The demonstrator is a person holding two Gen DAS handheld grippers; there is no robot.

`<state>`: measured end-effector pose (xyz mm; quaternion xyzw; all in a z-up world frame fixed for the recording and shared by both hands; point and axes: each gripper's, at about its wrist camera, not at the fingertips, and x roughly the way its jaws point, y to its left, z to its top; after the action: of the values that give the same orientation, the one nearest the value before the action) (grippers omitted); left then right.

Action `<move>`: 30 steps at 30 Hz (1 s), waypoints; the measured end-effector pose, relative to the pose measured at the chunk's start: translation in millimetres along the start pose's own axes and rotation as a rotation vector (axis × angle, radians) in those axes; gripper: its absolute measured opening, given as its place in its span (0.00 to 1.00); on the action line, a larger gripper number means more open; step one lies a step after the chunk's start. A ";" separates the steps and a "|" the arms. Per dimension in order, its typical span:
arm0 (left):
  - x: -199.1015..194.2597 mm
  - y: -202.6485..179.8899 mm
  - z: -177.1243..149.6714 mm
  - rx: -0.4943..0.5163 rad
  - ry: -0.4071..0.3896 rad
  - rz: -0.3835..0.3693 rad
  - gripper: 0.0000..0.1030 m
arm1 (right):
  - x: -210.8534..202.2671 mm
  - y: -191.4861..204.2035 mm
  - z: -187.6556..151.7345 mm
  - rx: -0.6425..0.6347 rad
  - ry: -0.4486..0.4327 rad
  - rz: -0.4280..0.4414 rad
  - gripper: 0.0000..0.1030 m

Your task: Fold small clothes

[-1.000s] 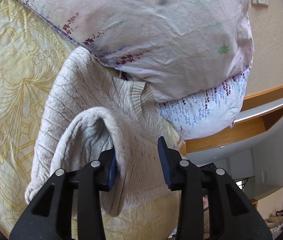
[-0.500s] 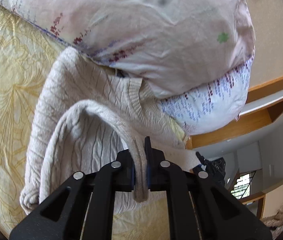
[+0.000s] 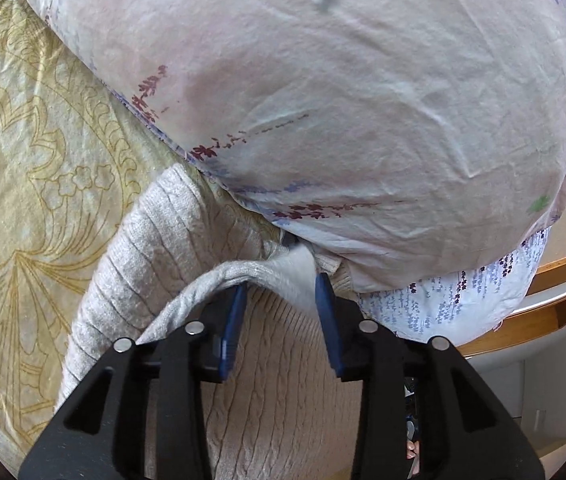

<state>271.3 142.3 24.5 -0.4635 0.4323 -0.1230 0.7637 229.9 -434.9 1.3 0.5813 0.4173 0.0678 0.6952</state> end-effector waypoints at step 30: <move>-0.6 -30.9 -57.3 0.716 0.300 0.474 0.79 | -34.0 -2.8 -29.5 -0.455 0.226 -0.178 0.50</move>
<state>233.1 91.5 38.7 -0.0353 0.5625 -0.1523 0.8118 187.4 -433.3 16.7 0.3598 0.5155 0.1629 0.7604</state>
